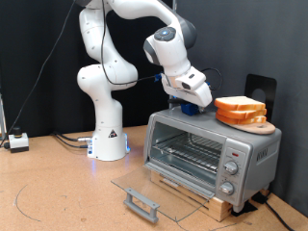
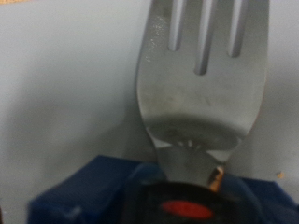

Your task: Make a piece of toast with the oven

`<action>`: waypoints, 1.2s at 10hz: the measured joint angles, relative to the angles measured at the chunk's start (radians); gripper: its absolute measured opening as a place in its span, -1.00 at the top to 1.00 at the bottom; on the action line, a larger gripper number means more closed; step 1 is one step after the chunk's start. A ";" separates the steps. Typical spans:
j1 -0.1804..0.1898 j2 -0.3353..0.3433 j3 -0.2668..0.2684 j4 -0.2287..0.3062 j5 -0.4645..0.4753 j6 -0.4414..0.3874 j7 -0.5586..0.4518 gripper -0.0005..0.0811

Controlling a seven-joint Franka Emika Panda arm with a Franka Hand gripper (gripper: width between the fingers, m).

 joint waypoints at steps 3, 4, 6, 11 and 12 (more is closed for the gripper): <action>0.000 -0.004 0.000 -0.005 0.010 0.007 -0.001 -1.00; 0.000 -0.004 0.000 -0.005 0.010 0.007 -0.001 -1.00; 0.000 -0.004 -0.001 -0.005 0.010 0.007 -0.001 -0.97; -0.002 -0.003 -0.014 -0.005 0.010 -0.001 -0.001 -0.11; -0.003 -0.003 -0.016 -0.005 0.010 -0.001 -0.001 -0.11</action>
